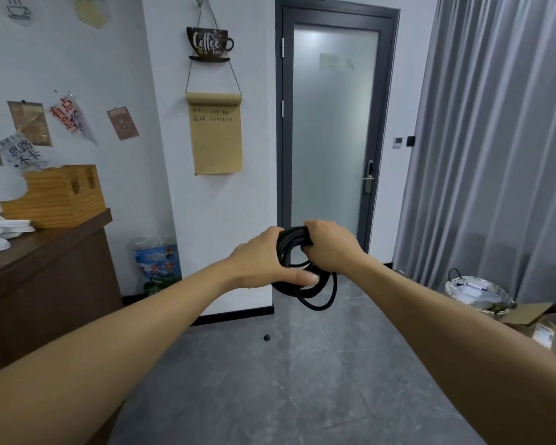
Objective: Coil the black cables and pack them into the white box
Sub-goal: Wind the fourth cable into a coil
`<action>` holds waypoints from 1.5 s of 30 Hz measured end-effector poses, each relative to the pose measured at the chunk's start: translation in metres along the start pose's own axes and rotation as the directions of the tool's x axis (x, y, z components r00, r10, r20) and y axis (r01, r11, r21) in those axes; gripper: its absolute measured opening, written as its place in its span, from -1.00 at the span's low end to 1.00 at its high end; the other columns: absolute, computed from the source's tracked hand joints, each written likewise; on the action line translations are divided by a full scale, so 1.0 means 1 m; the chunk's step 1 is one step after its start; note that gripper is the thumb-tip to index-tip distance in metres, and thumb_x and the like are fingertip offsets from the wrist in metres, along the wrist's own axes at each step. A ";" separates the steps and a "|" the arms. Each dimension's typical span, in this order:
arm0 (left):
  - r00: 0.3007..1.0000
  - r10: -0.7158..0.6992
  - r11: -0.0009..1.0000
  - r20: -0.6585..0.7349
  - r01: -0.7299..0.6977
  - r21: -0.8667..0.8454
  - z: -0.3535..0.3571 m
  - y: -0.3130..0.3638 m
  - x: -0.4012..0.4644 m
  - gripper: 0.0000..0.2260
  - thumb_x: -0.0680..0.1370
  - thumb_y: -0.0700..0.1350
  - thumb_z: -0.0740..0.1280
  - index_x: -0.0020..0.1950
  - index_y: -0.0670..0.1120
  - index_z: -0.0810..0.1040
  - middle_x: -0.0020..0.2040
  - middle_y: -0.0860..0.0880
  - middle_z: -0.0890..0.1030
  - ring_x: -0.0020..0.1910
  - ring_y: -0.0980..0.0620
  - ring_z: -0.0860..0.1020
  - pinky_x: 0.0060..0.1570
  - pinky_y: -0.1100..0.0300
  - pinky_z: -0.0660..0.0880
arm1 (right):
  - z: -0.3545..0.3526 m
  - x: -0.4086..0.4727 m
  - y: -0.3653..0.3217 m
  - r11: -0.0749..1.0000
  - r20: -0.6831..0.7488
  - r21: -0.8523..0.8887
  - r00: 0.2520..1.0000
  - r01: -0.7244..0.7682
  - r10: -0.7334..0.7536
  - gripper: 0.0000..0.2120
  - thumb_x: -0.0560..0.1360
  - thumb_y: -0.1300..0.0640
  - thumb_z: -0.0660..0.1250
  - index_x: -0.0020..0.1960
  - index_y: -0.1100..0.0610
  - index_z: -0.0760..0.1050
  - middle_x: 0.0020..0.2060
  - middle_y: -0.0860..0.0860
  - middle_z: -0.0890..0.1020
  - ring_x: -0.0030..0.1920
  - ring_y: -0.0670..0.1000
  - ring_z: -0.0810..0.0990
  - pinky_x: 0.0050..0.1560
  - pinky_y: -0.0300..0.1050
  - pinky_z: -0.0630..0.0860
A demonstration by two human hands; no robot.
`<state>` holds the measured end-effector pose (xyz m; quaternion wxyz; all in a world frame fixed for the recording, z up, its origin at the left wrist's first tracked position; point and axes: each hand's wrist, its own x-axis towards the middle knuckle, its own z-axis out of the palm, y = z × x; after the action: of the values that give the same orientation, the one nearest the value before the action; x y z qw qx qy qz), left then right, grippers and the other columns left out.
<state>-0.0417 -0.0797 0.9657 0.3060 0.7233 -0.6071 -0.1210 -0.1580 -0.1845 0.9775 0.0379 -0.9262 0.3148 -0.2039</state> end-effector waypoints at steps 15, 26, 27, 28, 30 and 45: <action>0.981 -0.121 0.899 -0.151 0.044 -0.437 -0.001 -0.007 0.001 -0.63 0.35 -0.16 0.50 0.10 -0.09 0.47 -0.10 -0.02 0.53 -0.11 0.03 0.51 -0.03 0.13 0.49 | 0.018 -0.003 0.002 0.620 0.088 0.759 0.975 -0.199 0.205 -0.83 0.50 0.28 0.20 -0.24 0.19 0.46 -0.40 0.00 0.57 -0.40 -0.06 0.48 -0.34 -0.21 0.39; 0.928 -0.367 0.477 -0.060 0.132 -0.869 0.007 0.004 0.013 -0.66 0.44 -0.09 0.46 0.16 -0.11 0.50 -0.04 0.01 0.57 0.07 -0.04 0.55 -0.06 0.12 0.54 | 0.030 0.001 -0.002 0.429 0.085 0.876 0.946 -0.220 0.313 -0.79 0.50 0.31 0.19 -0.29 0.14 0.41 -0.51 -0.03 0.51 -0.38 0.01 0.48 -0.21 -0.07 0.45; 0.930 -0.365 0.477 -0.049 0.142 -0.867 0.006 0.005 0.012 -0.75 0.44 -0.10 0.46 0.06 -0.11 0.53 -0.12 0.00 0.56 -0.01 -0.02 0.56 -0.06 0.12 0.53 | 0.031 0.001 -0.002 0.419 0.093 0.880 0.946 -0.225 0.312 -0.79 0.50 0.31 0.19 -0.29 0.15 0.40 -0.54 -0.04 0.51 -0.37 0.02 0.48 -0.20 -0.06 0.45; 0.930 -0.364 0.482 -0.047 0.145 -0.864 0.006 0.006 0.011 -0.85 0.44 -0.12 0.46 -0.05 -0.11 0.55 -0.21 0.00 0.55 -0.12 0.00 0.56 -0.08 0.13 0.52 | 0.033 0.000 -0.002 0.406 0.102 0.885 0.945 -0.229 0.310 -0.79 0.50 0.32 0.19 -0.29 0.15 0.39 -0.57 -0.06 0.51 -0.37 0.03 0.47 -0.21 -0.06 0.43; 0.921 -0.379 0.506 -0.087 0.128 -0.853 0.007 0.006 0.011 -0.89 0.45 -0.15 0.45 -0.20 -0.11 0.55 -0.37 0.01 0.48 -0.32 0.03 0.49 -0.17 0.17 0.48 | 0.033 0.000 -0.003 0.380 0.117 0.895 0.945 -0.233 0.304 -0.79 0.50 0.32 0.18 -0.29 0.16 0.38 -0.61 -0.08 0.50 -0.38 0.03 0.45 -0.27 -0.09 0.39; 0.856 -0.424 0.743 -0.294 0.143 -0.654 -0.004 -0.015 0.008 -0.71 0.36 -0.07 0.54 -0.09 -0.23 0.59 -0.44 -0.04 0.44 -0.47 0.02 0.37 -0.39 0.21 0.37 | 0.013 -0.005 0.012 0.748 -0.161 0.655 0.987 0.106 0.001 -0.79 0.44 0.03 0.42 -0.03 0.08 0.46 -0.15 -0.09 0.45 -0.25 -0.20 0.41 -0.23 -0.33 0.29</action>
<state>-0.0259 -0.0846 0.9615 0.6244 0.6791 -0.3323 -0.1962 -0.1630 -0.1924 0.9614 0.3333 -0.8431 0.1982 -0.3726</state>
